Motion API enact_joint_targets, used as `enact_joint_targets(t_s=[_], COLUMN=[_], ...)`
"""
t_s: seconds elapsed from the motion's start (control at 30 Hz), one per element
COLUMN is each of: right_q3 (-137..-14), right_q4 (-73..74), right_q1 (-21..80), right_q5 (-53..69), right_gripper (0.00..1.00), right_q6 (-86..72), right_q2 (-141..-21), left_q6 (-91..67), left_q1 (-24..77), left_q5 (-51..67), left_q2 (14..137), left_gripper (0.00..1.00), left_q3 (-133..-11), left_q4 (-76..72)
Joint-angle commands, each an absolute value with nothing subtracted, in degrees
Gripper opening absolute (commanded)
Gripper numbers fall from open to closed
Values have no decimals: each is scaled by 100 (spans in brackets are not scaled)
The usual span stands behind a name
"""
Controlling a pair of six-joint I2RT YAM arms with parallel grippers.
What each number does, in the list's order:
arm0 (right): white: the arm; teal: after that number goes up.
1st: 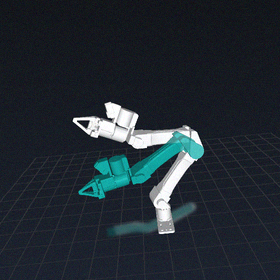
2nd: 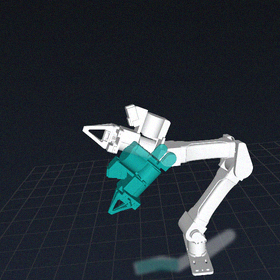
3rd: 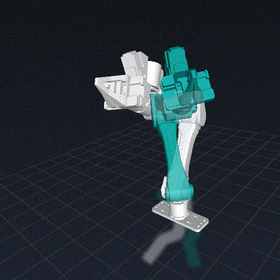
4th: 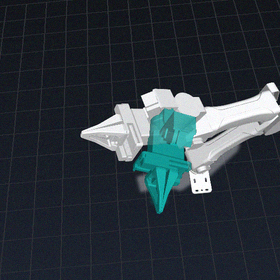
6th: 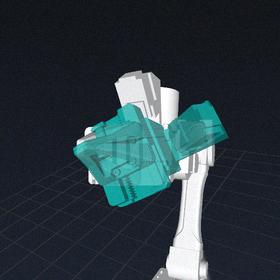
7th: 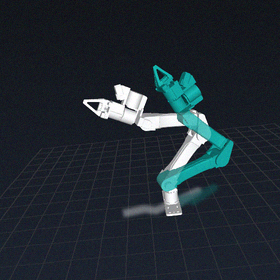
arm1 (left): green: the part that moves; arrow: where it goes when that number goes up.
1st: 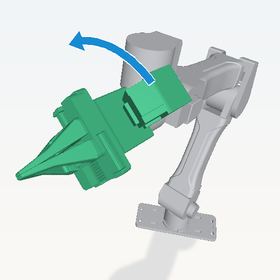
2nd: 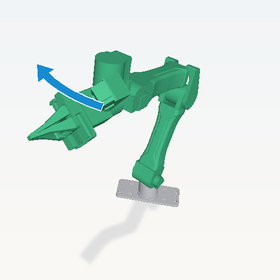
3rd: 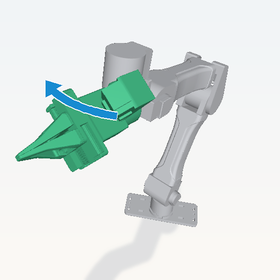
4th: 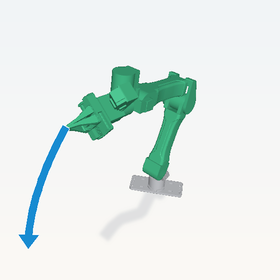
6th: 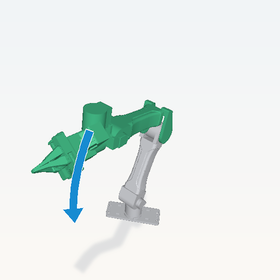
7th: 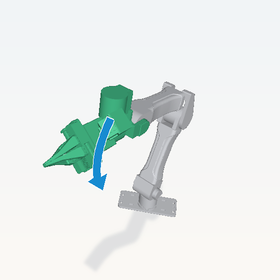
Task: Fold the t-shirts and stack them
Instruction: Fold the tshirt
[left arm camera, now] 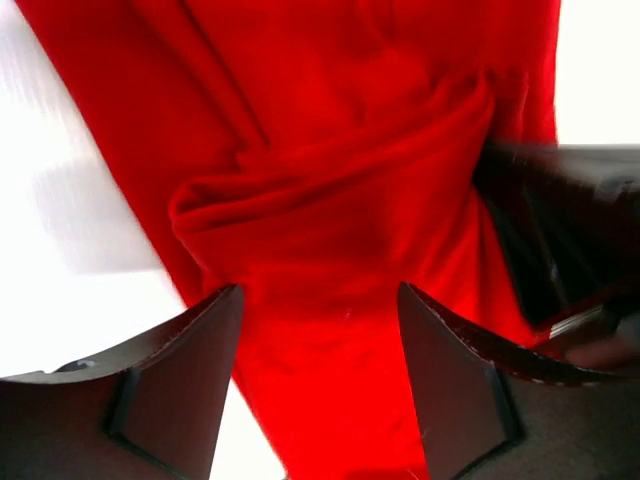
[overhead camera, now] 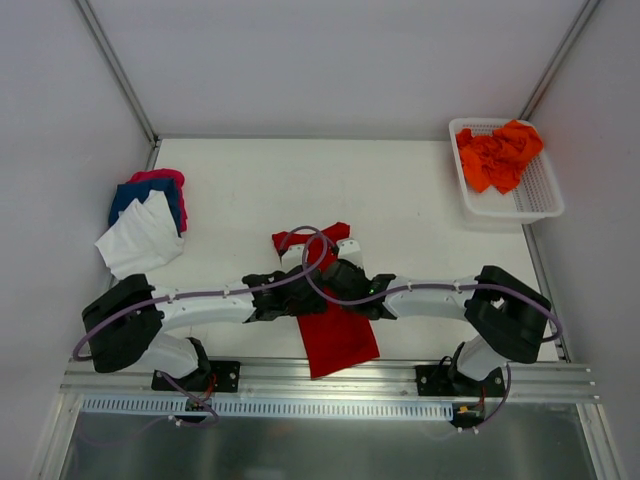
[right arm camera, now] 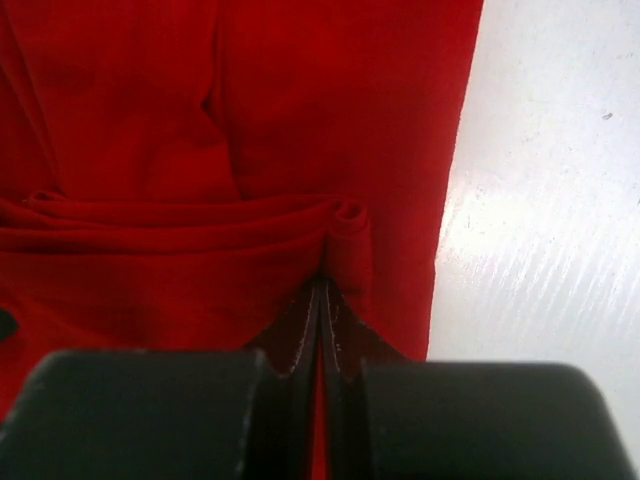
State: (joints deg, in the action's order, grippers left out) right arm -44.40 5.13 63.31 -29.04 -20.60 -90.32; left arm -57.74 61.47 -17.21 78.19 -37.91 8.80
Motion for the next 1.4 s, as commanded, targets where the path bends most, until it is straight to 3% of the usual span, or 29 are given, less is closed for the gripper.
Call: enact_joint_targets(t_s=[0.0,0.53,0.8,1.07,1.27,1.33,1.37], right_q3=[-4693,-4500,-4105,-3885,-3710,-3595,-3543], right_q4=[237,631,1256,1529,1468,1389,1354], right_q1=[6249,6170,6179,6179,6188,6205,6205], right_q5=[-2523,-2540,-3032,-3287,-3068,-2963,-2927], right_gripper=[0,1,23,28,29,29,33], right_q6=[-1898,-1907,-2162,-2215,-2355,-2425,-2461], right_q2=[-9140,-8491,-7534,-6935,-6636,-6566,-6505], left_q6=[-5854,-5353,-4853,-4465,-4403,-4421,-4421], left_q1=[6144,5125,4396,4219,4271,4420,4621], left_q5=[-1942,-1714,-1266,-923,-1344,-1853,-2002], left_q2=[8129,8973,9606,10239,9338,8601,8378], left_gripper=[63,63,60,59,58,66,74], left_q3=[-4113,-4614,-5272,-6099,-5714,-5450,-5388], left_q4=[879,1099,1099,1090,1169,1335,1614])
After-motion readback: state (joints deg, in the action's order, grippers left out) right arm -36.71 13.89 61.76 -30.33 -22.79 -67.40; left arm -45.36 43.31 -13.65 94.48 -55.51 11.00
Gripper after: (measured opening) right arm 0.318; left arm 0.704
